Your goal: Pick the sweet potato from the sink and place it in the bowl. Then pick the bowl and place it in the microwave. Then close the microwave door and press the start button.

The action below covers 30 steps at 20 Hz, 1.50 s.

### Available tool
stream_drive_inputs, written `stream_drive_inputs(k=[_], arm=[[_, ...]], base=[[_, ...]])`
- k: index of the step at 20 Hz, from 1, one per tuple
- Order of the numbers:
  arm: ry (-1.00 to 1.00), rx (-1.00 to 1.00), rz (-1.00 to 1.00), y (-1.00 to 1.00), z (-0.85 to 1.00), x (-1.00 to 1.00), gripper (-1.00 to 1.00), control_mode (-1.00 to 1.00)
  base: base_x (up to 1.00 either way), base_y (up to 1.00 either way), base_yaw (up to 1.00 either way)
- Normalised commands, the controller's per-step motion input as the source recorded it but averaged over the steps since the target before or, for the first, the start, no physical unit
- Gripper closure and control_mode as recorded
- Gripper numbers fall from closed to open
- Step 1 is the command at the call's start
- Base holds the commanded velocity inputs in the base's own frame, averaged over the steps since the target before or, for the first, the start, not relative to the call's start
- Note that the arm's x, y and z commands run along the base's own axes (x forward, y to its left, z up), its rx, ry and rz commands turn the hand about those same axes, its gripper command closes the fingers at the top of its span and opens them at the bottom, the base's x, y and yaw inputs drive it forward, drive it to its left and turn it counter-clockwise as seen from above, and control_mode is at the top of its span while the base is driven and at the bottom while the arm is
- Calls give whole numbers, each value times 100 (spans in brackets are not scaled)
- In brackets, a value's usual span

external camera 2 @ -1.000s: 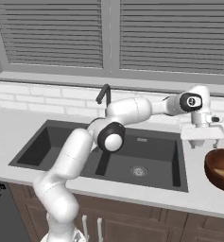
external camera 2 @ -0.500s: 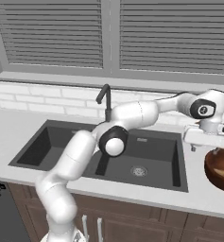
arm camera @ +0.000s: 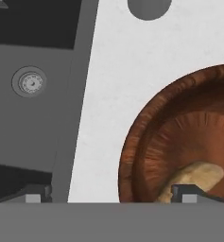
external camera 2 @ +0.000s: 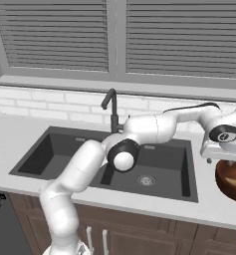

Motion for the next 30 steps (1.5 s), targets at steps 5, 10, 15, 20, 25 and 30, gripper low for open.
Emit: stream_drive_inputs(k=[5,10,15,20,25,30], arm=[[-7,0,7,-6,-33,31,-100,-100],[0,1,5,-36,-9,41,-100,-100],[0,0,4,-27,-20,12,-100,-100],[0,0,0,-6,-26,-13,100,-100],[-1,0,0,0,-10,-27,100,-100],[0,-2,0,4,-2,-26,100,-100]], base=[[0,0,0],[0,0,0],[0,0,0],[0,0,0],[0,0,0],[0,0,0]])
